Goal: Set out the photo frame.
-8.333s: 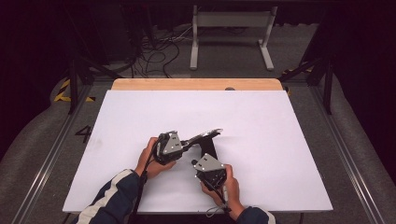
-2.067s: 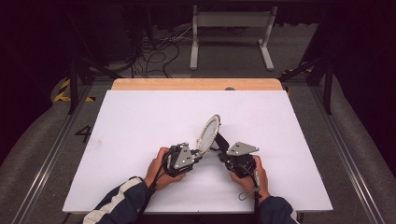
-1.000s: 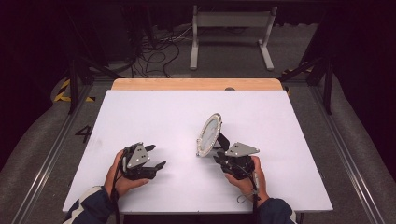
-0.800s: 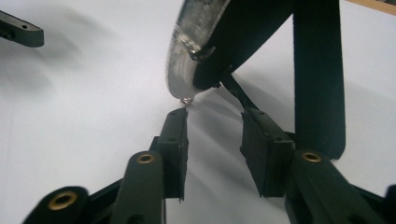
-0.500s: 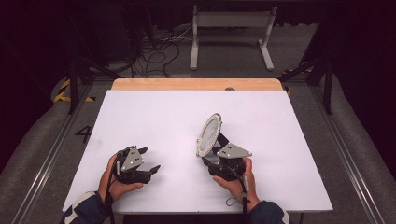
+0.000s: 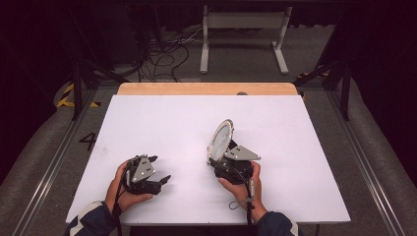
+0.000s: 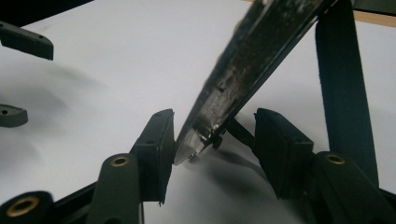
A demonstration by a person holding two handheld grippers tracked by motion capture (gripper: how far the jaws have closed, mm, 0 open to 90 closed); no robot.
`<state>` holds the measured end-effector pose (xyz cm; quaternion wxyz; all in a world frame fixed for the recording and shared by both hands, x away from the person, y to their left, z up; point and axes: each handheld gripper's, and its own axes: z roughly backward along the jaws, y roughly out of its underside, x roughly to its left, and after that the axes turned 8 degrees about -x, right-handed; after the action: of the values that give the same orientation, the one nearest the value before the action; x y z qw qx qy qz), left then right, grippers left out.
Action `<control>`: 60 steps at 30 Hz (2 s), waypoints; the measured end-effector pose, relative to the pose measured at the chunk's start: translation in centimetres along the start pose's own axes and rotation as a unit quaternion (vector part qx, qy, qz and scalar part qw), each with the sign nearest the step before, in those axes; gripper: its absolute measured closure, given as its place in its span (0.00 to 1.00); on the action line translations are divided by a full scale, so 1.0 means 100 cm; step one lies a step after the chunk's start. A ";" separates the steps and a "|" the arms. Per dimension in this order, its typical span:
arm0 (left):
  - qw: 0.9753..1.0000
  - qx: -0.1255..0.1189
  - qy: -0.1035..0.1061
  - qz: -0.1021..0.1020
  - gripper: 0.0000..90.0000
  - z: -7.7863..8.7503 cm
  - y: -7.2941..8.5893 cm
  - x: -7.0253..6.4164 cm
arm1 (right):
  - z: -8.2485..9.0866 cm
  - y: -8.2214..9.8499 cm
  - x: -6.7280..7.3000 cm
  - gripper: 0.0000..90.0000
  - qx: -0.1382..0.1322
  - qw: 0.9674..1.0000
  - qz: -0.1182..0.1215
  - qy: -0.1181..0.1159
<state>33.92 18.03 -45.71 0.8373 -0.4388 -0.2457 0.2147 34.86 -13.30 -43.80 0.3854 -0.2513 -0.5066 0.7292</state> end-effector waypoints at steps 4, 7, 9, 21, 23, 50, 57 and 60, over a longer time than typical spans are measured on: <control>1.000 0.005 0.003 -0.008 0.25 -0.002 0.000 -0.002 | -0.001 -0.001 -0.001 0.56 -0.003 1.000 -0.003 -0.002; 1.000 0.006 0.004 -0.009 0.25 -0.002 0.000 -0.002 | -0.001 -0.001 0.000 0.59 -0.004 1.000 0.000 -0.005; 1.000 0.007 0.004 -0.009 0.25 -0.002 0.000 -0.002 | -0.001 -0.001 0.001 0.61 -0.004 1.000 0.004 -0.006; 1.000 0.006 0.003 -0.012 0.26 -0.003 0.000 -0.002 | -0.007 0.002 0.003 0.62 -0.012 1.000 -0.013 0.009; 1.000 0.006 0.004 -0.013 0.26 -0.003 0.000 -0.002 | -0.006 0.002 0.002 0.62 -0.009 1.000 -0.013 0.005; 1.000 0.009 0.007 -0.019 0.23 -0.003 -0.001 -0.004 | 0.011 0.008 -0.013 0.54 -0.011 1.000 -0.020 -0.016; 1.000 0.012 0.013 -0.021 0.23 -0.004 0.000 -0.004 | 0.005 0.008 -0.011 0.64 -0.034 0.999 -0.018 -0.020; 0.999 0.011 0.017 -0.028 0.23 -0.004 -0.001 -0.006 | 0.005 0.009 -0.010 0.65 -0.041 0.999 -0.025 -0.018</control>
<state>33.69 17.37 -45.93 0.8518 -0.4257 -0.2413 0.1870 34.81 -14.56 -44.50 0.3836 -0.2408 -0.5490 0.7025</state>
